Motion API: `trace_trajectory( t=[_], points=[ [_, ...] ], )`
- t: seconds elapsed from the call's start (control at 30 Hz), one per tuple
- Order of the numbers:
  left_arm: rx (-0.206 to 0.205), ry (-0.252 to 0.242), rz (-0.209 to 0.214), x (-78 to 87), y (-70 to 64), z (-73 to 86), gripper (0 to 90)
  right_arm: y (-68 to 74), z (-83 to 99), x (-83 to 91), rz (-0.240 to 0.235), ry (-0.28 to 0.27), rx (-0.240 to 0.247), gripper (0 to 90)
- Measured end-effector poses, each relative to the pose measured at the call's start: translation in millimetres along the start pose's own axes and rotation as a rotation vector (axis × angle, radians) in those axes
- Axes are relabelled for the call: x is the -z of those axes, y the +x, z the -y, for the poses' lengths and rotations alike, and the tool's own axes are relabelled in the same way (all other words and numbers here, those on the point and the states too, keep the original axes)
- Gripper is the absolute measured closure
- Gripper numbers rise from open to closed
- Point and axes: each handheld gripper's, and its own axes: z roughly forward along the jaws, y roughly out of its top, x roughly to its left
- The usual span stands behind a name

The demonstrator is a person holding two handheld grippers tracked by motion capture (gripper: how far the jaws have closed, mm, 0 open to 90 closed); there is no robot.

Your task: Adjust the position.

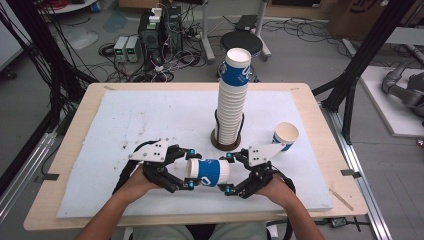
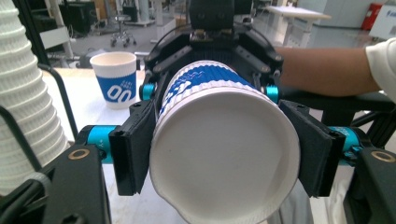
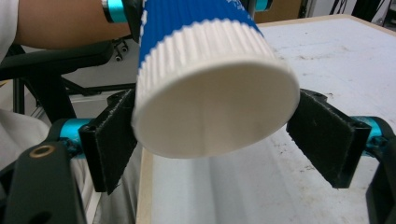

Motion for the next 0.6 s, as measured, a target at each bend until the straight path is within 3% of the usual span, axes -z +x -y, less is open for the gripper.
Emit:
trace_trajectory(
  t=[0.17, 0.6],
  points=[
    [0.009, -0.041, 0.005, 2.0, 1.0, 0.1, 30.7, 0.0, 0.9, -1.0, -0.011, -0.024, -0.008, 18.5],
    [0.006, -0.023, 0.004, 2.4, 2.2, 3.8, 31.6, -1.0, 1.1, 1.9, -0.008, -0.007, 0.019, 28.6]
  ],
)
